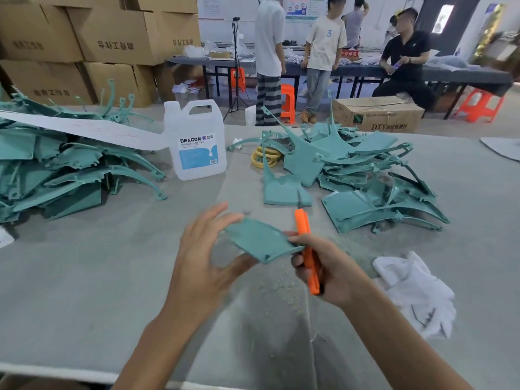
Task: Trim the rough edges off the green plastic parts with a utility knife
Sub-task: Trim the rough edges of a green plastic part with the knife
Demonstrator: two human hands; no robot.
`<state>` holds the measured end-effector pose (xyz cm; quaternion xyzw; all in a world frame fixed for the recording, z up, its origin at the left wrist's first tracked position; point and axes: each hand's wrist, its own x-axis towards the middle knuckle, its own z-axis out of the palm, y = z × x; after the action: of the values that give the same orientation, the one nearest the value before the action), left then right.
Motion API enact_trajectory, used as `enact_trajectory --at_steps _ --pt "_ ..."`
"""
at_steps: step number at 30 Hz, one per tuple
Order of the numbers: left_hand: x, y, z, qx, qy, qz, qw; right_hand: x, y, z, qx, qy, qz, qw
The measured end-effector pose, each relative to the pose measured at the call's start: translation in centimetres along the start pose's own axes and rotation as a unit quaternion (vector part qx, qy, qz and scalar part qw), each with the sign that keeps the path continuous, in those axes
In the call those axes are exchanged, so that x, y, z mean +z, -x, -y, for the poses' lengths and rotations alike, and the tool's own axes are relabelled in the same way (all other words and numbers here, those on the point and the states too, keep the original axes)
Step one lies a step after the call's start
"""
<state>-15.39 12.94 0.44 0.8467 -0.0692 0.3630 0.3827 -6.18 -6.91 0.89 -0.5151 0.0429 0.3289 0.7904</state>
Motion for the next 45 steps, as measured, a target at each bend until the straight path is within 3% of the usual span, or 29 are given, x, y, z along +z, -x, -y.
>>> enact_trajectory --at_steps 5,9,11,17,22,29,35,38,41,42,43,45 --pt "2.7 -4.6 -0.8 -0.027 0.046 0.026 0.998 0.5 -1.2 -2.1 0.007 0.032 0.003 0.999" --pt "4.7 -7.3 1.5 -0.059 -0.002 0.058 0.997 -0.5 -1.6 -1.8 -0.002 0.096 -0.104 0.990" --pt "5.6 -8.2 2.9 -0.061 -0.020 0.052 0.997 -1.5 -1.1 -1.7 -0.008 0.130 -0.121 0.984" --pt "8.3 -7.6 5.8 -0.170 -0.062 0.042 0.983 -4.0 1.5 -2.6 -0.043 0.264 -0.063 0.962" --pt "8.6 -7.8 6.2 -0.192 -0.063 0.046 0.978 -3.6 2.3 -2.6 -0.082 0.287 -0.044 0.954" --pt "8.7 -7.6 6.1 -0.195 -0.070 0.043 0.977 -1.9 2.5 -1.0 -0.131 0.235 0.000 0.963" --pt "8.7 -7.3 6.2 -0.192 -0.069 0.035 0.978 -2.5 1.4 -1.7 -0.079 0.286 -0.016 0.955" --pt "8.7 -7.3 6.1 -0.189 -0.065 0.032 0.979 -2.7 0.5 -3.0 -0.055 0.416 -0.053 0.906" --pt "8.5 -7.1 6.0 -0.192 -0.063 0.031 0.979 -2.5 0.2 -2.7 -0.064 0.596 -0.051 0.799" --pt "8.5 -7.1 6.0 -0.194 -0.063 0.032 0.979 -2.4 0.3 -2.5 -0.063 0.613 -0.052 0.786" --pt "8.5 -7.1 6.0 -0.195 -0.062 0.031 0.978 -2.4 0.4 -2.2 -0.064 0.606 -0.052 0.791" --pt "8.4 -7.0 6.0 -0.195 -0.065 0.034 0.978 -2.4 0.9 -1.7 -0.076 0.515 -0.058 0.852"
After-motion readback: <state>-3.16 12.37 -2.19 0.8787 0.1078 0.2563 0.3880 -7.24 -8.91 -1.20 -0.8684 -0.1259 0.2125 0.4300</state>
